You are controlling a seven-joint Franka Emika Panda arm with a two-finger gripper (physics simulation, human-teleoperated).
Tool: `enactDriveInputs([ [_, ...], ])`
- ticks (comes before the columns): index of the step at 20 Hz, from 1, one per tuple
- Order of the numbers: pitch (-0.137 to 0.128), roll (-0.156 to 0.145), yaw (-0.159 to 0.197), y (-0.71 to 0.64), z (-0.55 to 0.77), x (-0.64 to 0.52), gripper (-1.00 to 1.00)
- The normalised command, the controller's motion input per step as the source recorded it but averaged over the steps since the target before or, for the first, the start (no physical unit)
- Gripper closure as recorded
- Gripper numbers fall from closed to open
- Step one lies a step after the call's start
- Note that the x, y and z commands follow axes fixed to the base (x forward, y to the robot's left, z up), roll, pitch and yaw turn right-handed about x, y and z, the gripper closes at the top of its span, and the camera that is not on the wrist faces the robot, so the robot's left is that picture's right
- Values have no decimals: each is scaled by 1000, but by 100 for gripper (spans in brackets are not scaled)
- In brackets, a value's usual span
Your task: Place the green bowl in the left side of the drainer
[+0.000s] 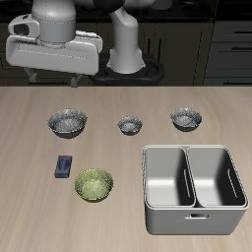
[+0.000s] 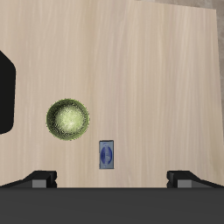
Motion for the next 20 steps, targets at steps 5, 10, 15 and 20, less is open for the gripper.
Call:
enactDriveInputs([
  [5,16,14,-11,71,-130,65,-100],
  [10,3,7,9,152,-162,97,-100],
  [15,7,16,-9,200,-161,69,-100],
  [20,10,15,-5,76,-203,93,-100],
])
